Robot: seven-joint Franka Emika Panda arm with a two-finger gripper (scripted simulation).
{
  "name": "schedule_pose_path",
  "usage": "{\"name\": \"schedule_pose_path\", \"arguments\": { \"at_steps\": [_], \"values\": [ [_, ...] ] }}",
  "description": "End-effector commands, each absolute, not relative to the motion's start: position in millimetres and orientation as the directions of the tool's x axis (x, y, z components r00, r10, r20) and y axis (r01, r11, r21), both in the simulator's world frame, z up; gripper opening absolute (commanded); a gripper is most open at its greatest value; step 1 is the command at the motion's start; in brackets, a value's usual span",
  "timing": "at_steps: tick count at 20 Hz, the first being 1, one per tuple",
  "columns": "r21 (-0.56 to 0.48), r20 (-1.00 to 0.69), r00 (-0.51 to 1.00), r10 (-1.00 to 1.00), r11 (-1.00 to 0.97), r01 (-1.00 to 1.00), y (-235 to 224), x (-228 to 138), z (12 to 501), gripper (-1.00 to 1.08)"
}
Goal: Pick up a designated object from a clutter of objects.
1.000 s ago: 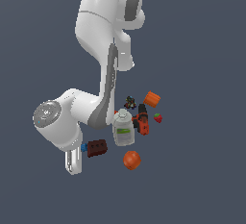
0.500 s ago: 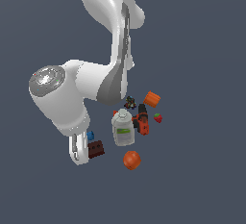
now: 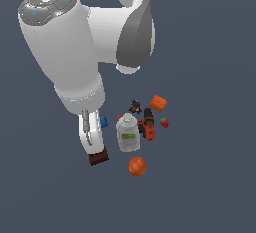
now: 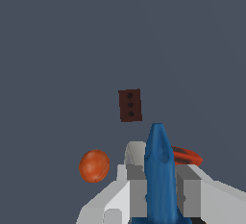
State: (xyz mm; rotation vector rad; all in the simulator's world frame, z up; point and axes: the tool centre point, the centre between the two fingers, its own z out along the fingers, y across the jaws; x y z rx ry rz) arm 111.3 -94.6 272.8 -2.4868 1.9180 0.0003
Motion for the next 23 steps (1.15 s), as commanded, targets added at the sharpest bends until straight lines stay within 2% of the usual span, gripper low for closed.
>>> {"name": "schedule_pose_path", "arguments": {
  "at_steps": [1,12,23],
  "values": [
    [0.0,0.0,0.253,-0.967,-0.253,-0.967,-82.8,108.1,300.6,-1.0],
    [0.0,0.001,0.254,-0.967,-0.254,-0.967,-41.4,102.1,396.3,-1.0],
    [0.0,0.0,0.256,-0.967,-0.256,-0.967,-29.4,102.7,422.8,-1.0]
  ]
}}
